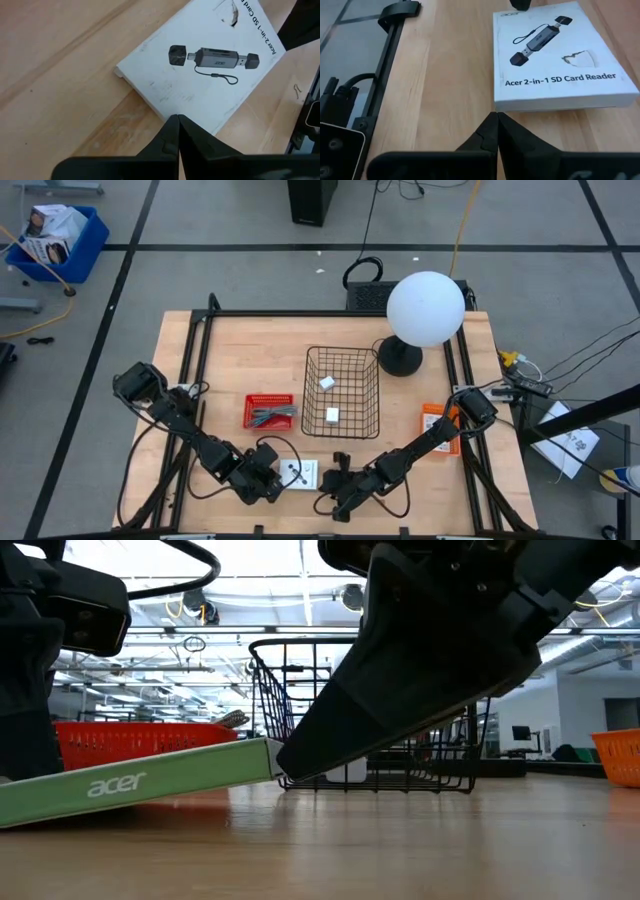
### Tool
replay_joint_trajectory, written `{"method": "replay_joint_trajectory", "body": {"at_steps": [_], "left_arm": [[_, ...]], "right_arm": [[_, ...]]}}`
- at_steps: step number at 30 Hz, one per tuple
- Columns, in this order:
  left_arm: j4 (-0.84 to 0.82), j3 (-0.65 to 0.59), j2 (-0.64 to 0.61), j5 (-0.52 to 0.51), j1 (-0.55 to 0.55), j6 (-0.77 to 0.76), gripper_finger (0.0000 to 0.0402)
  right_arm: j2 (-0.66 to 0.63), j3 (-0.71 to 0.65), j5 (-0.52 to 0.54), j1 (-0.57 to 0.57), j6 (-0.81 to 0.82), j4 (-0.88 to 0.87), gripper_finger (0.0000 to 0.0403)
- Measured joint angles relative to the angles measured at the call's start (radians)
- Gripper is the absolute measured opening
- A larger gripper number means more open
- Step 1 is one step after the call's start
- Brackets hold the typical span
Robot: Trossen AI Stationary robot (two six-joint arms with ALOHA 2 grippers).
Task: Pick and place items into bin
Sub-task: Put the card reader box into the orange basket
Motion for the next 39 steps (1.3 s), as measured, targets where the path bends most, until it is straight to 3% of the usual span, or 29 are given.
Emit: {"method": "replay_joint_trajectory", "body": {"at_steps": [6, 16, 23, 29, 39], "left_arm": [[-0.002, -0.001, 0.0, -0.004, 0.0, 0.001, 0.0003], [-0.005, -0.001, 0.023, -0.018, 0.002, -0.009, 0.0004], [0.01, -0.001, 0.058, 0.024, 0.005, -0.02, 0.0003], [0.016, -0.002, 0.058, 0.026, 0.01, -0.019, 0.0003], [0.02, -0.002, 0.059, 0.011, 0.01, -0.005, 0.0004]], "right_arm": [[-0.001, 0.0, 0.0, 0.0, -0.082, 0.005, 0.0], [-0.003, 0.001, -0.018, 0.027, -0.427, 0.004, 0.0018], [-0.003, 0.001, 0.122, 0.089, -0.736, 0.026, 0.0041], [-0.005, 0.002, 0.269, 0.127, -0.94, 0.074, 0.0093], [-0.005, 0.002, 0.293, 0.118, -0.933, 0.055, 0.0196]]}}
